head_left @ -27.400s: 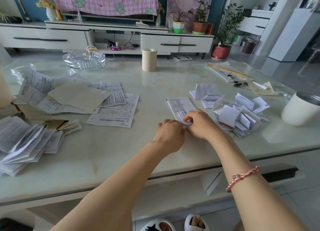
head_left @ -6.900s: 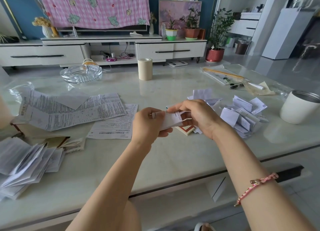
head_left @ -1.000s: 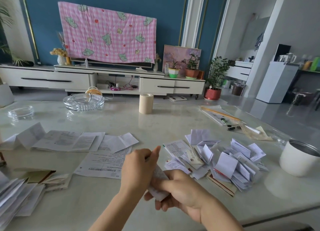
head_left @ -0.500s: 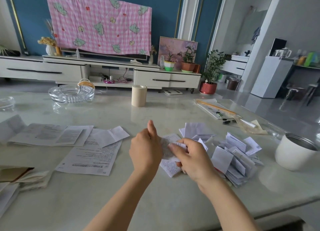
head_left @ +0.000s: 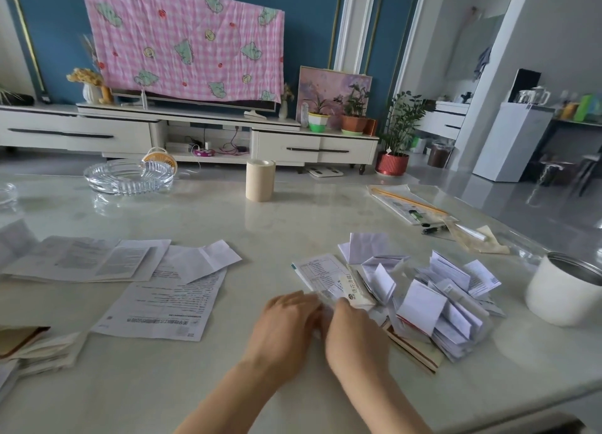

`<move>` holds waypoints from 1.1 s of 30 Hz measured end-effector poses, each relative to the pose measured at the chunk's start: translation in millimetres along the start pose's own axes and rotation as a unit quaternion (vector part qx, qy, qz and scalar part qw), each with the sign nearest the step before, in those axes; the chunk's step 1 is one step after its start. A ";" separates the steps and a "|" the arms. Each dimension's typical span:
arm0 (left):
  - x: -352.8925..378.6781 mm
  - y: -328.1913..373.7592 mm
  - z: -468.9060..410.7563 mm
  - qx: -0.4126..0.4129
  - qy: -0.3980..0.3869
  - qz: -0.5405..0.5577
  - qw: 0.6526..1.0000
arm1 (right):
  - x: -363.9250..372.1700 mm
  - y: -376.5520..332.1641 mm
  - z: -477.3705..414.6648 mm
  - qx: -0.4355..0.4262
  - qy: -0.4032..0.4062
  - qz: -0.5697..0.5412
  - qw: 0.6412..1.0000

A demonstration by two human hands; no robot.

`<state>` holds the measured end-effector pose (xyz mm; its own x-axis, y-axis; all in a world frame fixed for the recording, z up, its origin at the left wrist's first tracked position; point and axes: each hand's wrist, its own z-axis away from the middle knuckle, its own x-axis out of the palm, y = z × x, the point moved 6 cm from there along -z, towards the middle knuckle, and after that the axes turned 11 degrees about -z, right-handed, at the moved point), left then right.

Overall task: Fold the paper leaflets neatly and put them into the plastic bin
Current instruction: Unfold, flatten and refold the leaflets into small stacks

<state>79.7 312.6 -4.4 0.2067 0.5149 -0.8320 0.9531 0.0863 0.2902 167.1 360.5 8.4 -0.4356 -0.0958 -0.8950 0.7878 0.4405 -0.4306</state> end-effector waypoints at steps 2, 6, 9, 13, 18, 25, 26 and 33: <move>12.8 -2.8 2.5 0.008 -0.042 -0.010 0.999 | -5.8 -11.8 5.3 -0.038 0.098 0.058 0.993; 11.8 -1.6 3.1 -0.023 -0.078 -0.017 0.997 | 8.8 -27.7 13.7 -0.163 0.125 0.077 0.976; 12.6 -0.6 3.7 -0.046 -0.091 -0.025 0.994 | 14.2 -18.3 18.2 -0.190 0.096 0.099 0.972; 13.4 -1.2 3.8 -0.083 -0.088 -0.044 0.992 | 25.4 -2.6 25.3 -0.208 0.043 0.138 0.968; 17.3 -2.9 4.3 -0.097 -0.131 -0.071 0.984 | 18.6 1.4 39.4 -0.204 -0.020 0.119 0.972; 17.4 -0.9 6.7 -0.123 -0.155 -0.050 0.979 | 23.0 15.5 50.9 -0.180 -0.087 0.102 0.975; 16.8 -2.1 6.7 -0.125 -0.160 -0.045 0.978 | 20.7 16.3 51.5 -0.172 -0.085 0.095 0.977; 11.3 0.9 8.5 -0.078 -0.154 -0.023 0.985 | -33.2 -6.0 46.0 -0.211 0.029 -0.040 0.976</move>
<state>84.8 311.2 -17.6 0.2440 0.2272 -0.9428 0.9223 0.2461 0.2980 196.8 320.0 35.4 -0.5224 -0.1001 -0.8468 0.5050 0.7639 -0.4018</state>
